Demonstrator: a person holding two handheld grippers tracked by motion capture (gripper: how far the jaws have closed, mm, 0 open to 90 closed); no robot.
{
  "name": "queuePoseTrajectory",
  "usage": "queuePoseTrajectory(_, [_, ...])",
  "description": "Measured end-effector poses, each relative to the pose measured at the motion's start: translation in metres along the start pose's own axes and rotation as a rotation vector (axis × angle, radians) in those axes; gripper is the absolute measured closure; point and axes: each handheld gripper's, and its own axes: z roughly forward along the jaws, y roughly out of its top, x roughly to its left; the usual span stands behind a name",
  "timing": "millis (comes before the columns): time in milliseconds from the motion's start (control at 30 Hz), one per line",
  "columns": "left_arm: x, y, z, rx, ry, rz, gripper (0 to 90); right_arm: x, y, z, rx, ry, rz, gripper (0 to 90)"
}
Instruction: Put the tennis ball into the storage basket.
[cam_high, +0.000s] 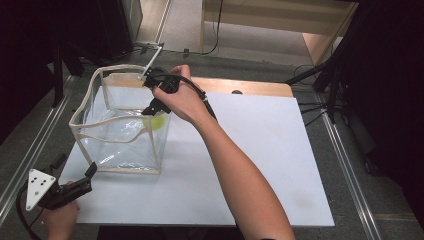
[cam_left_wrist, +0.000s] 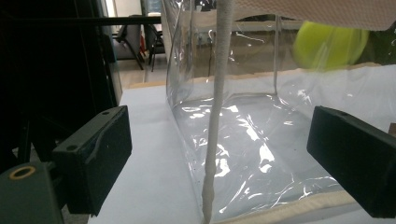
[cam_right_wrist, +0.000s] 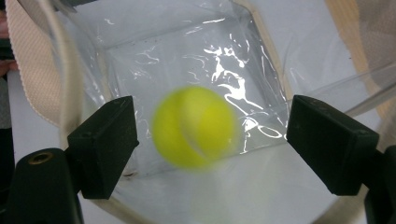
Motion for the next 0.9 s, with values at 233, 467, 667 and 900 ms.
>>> queuePoseTrajectory(233, [0.000,0.000,0.000,0.000,-0.001,0.004,6.9,0.004,-0.003,-0.011,-0.037,-0.013,0.005,9.3])
queuePoseTrajectory(467, [0.000,0.000,0.000,0.000,-0.003,0.006,6.9,0.007,-0.007,-0.023,-0.070,-0.033,-0.001,0.7])
queuePoseTrajectory(667, [0.000,0.000,0.000,0.000,-0.002,0.006,6.9,0.008,-0.015,-0.032,-0.085,-0.055,0.008,0.0])
queuePoseTrajectory(900, [0.000,0.000,0.000,0.000,0.001,0.006,6.9,0.006,-0.026,-0.039,-0.090,-0.072,0.021,0.0])
